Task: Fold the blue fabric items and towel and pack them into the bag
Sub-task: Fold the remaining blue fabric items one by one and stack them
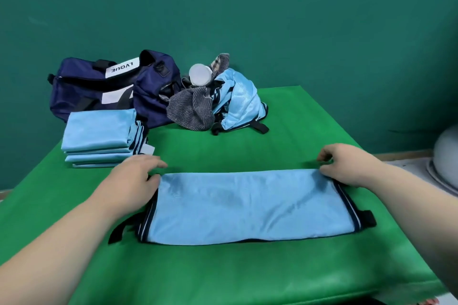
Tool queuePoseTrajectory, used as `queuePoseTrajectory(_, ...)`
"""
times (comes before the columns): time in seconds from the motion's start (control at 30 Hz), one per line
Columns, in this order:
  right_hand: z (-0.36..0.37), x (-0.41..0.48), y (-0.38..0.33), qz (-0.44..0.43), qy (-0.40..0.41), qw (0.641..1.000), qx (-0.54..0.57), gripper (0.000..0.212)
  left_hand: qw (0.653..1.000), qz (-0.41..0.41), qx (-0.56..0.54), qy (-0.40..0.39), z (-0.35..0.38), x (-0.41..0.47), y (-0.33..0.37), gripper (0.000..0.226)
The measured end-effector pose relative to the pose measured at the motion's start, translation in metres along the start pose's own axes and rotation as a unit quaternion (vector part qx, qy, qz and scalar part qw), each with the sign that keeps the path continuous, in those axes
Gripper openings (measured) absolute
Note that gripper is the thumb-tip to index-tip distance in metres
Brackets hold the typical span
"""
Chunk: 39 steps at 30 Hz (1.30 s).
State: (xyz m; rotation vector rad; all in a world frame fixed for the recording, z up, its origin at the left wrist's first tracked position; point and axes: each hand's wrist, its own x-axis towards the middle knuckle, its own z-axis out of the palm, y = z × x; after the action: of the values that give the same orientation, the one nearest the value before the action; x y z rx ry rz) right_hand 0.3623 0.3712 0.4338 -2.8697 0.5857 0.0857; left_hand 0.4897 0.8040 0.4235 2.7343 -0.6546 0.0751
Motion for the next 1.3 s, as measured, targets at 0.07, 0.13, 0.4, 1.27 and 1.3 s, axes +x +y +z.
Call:
queuePoseTrajectory(0.07,0.001,-0.001,-0.021,-0.036,0.014,0.999,-0.012,0.025,0.997,0.005,-0.049,0.054,0.0,-0.018,0.007,0.025)
queuePoseTrajectory(0.13,0.005,-0.005,-0.052,-0.08,0.013,0.997,0.002,0.025,0.991,0.005,-0.095,0.094,0.002,-0.044,0.018,0.02)
queuePoseTrajectory(0.4,0.037,-0.014,-0.191,-0.244,-0.051,0.968,0.039,0.026,0.971,-0.092,-0.204,0.084,0.026,-0.133,0.044,0.025)
queuePoseTrajectory(1.27,0.073,0.005,-0.298,-0.26,-0.058,0.962,0.056,0.016,0.991,-0.106,-0.075,0.023,0.049,-0.133,0.044,0.081)
queuePoseTrajectory(1.3,0.068,0.003,-0.296,-0.25,-0.052,0.963,0.085,0.016,0.989,-0.097,-0.108,0.039,0.046,-0.134,0.041,0.076)
